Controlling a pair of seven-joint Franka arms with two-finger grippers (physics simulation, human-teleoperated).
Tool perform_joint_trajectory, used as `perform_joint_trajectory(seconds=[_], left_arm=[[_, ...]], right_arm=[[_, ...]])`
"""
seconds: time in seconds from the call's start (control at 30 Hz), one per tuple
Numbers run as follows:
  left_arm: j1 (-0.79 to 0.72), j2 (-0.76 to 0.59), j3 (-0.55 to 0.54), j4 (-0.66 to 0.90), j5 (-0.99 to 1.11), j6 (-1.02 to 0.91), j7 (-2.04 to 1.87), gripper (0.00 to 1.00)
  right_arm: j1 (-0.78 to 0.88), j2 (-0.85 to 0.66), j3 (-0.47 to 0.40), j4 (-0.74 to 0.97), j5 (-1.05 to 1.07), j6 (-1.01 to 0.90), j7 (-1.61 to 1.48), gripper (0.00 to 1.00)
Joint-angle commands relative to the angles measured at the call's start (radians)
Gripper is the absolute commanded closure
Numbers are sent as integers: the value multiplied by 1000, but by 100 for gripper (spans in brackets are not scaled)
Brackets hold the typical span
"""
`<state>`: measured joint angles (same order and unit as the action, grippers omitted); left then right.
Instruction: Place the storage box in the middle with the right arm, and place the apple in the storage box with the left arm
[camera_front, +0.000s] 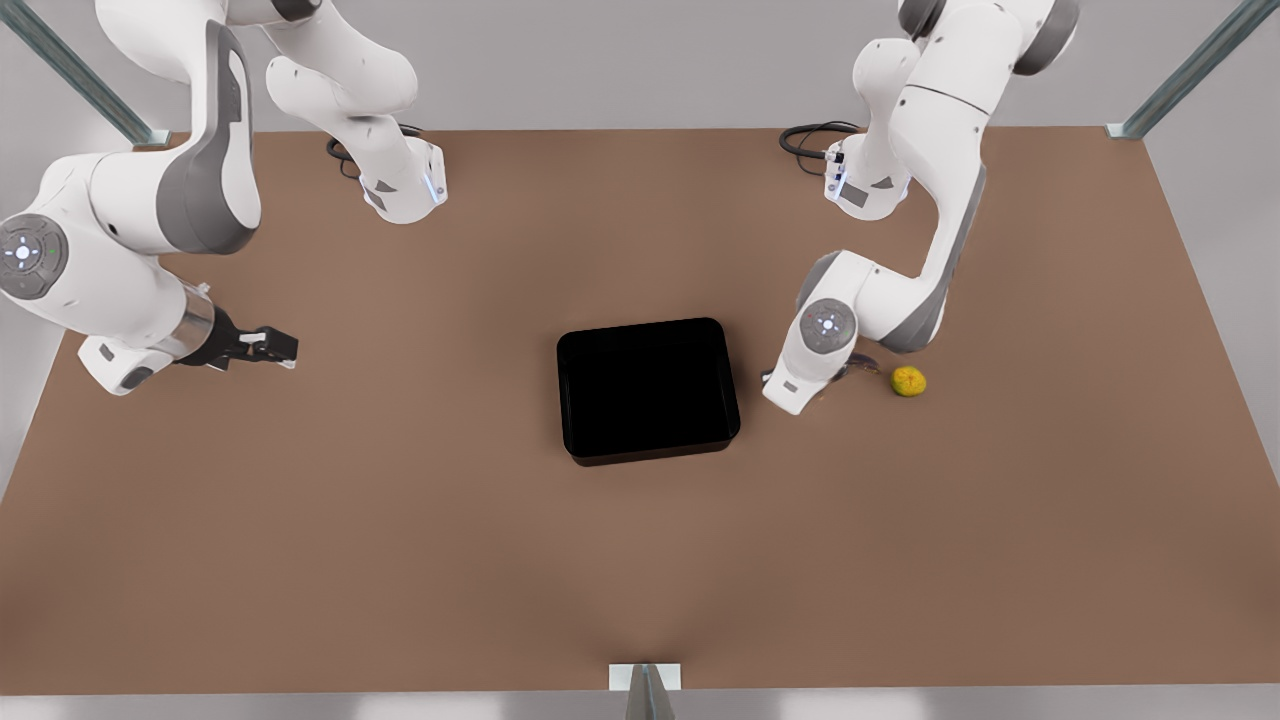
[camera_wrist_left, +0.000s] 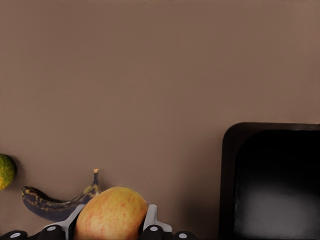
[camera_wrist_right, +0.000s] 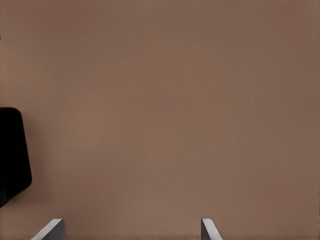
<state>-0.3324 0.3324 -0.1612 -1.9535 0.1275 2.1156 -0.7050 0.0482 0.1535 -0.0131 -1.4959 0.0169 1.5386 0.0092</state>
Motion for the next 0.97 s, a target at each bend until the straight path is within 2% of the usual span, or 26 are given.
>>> perform_joint_trajectory(seconds=[0.0, 0.17, 0.33, 0.37, 0.4, 0.57, 0.73, 0.83, 0.87, 0.93], left_arm=[[-10, 0, 0, 1, -62, 1, -13, 41], [-143, 11, -1, 16, -89, 17, -197, 41], [-255, 100, 0, 91, -105, 106, -349, 40], [-263, 106, 0, 100, -103, 106, -360, 24], [-264, 106, 0, 102, -100, 106, -358, 0], [-252, 94, 5, 103, -95, 89, -347, 0], [15, -91, 17, 105, -88, -152, 215, 0], [27, -250, 213, 136, -95, -247, 580, 0], [47, -250, 226, 200, -97, -290, 601, 0], [56, -262, 226, 214, -91, -299, 625, 0]], right_arm=[[1, 0, 1, 0, 0, 0, 0, 0], [-2, 1, -1, -1, -2, 0, 0, 0], [-4, 6, -1, -1, -3, 0, -3, 0], [-4, 6, -1, -1, -3, 0, -3, 0], [-4, 6, -1, -3, -3, 0, -3, 0], [-2, 6, -1, -3, -2, -2, 0, 0], [-1, 6, -1, -3, -2, -2, 0, 0], [-1, 6, -1, -3, -2, -2, 0, 0], [-1, 6, -1, -1, -2, -2, 0, 0], [1, 6, -1, -1, -2, -2, 0, 0]])
